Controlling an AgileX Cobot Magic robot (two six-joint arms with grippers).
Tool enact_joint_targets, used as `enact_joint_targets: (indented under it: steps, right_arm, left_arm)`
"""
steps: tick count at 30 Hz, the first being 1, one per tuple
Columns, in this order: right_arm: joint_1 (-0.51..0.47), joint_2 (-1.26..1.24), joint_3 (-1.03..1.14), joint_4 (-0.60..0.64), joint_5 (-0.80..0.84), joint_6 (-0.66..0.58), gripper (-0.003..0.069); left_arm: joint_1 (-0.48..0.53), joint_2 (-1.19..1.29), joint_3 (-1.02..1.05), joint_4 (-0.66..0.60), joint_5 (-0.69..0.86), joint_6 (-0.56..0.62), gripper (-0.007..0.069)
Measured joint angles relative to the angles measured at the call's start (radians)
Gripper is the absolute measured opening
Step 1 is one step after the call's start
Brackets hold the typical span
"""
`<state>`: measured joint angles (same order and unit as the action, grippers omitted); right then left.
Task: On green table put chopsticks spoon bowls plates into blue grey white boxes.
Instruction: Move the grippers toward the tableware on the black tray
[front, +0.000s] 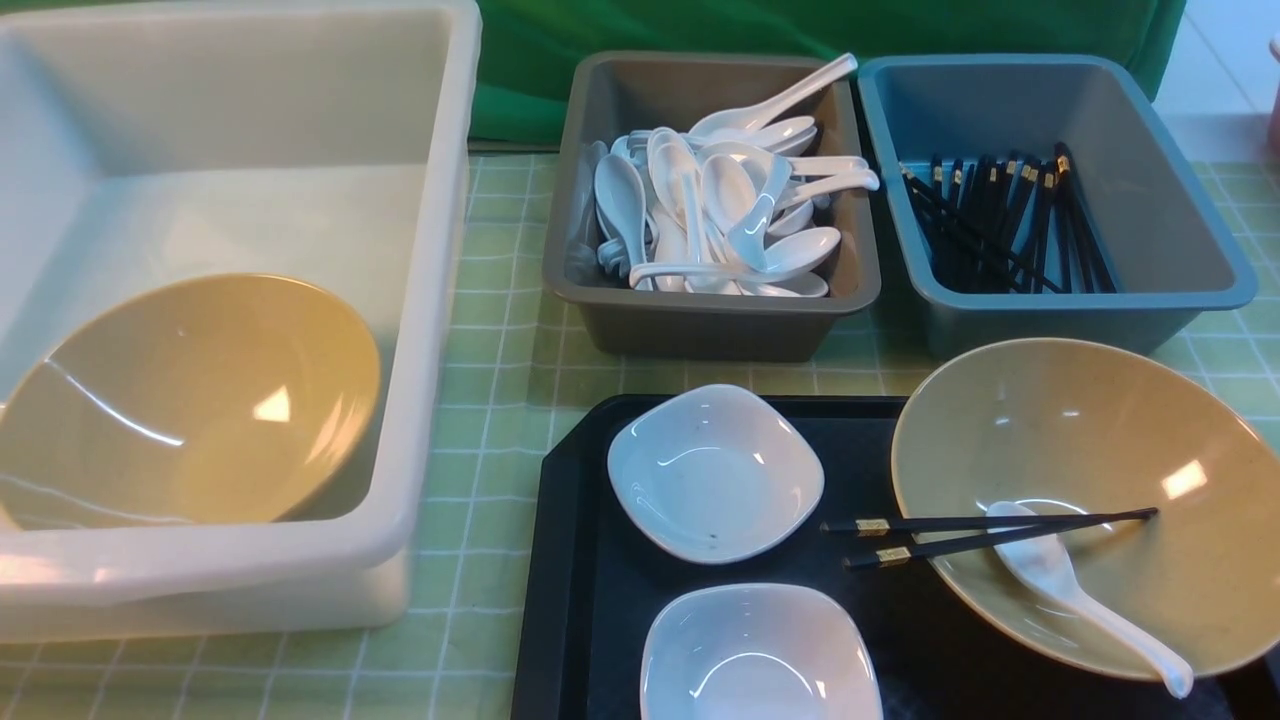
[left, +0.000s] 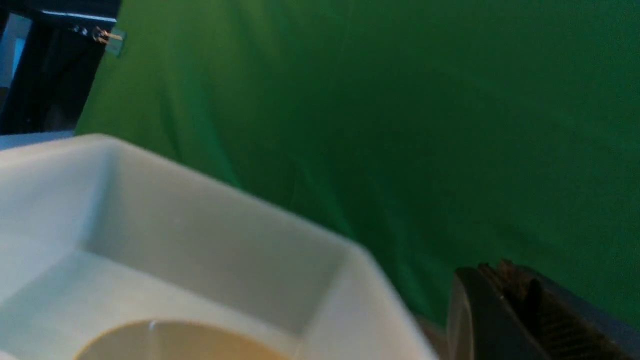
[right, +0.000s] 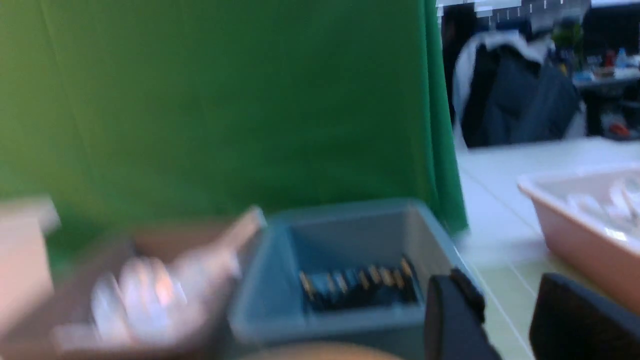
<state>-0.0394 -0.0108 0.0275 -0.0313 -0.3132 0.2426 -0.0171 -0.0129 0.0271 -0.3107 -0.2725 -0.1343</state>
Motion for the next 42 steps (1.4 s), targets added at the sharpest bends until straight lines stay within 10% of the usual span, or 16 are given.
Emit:
enact_joint_targets:
  steps: [6, 18, 27, 36, 42]
  right_arm:
    - [0.0, 0.0, -0.027, 0.0, -0.116, 0.111, 0.0236]
    - [0.0, 0.36, -0.681, 0.0, 0.575, 0.019, 0.0236]
    - [0.0, 0.655, -0.736, 0.064, 0.819, -0.177, 0.0236]
    - [0.056, 0.884, -0.751, 0.401, 0.964, -0.692, 0.0236]
    - [0.135, 1.083, -0.84, 0.509, 1.065, -1.168, 0.0236]
  left_arm:
    - [0.0, 0.0, -0.007, -0.076, -0.174, -0.165, -0.0002]
    - [-0.014, 0.337, -0.605, 0.209, 0.573, -0.144, -0.0002]
    - [-0.138, 0.406, -0.637, 0.328, 0.69, -0.008, -0.0002]
    - [-0.317, 0.415, -0.622, 0.023, 0.785, 0.047, -0.0002]
    - [-0.469, 0.498, -0.618, -0.215, 0.845, 0.31, -0.0002]
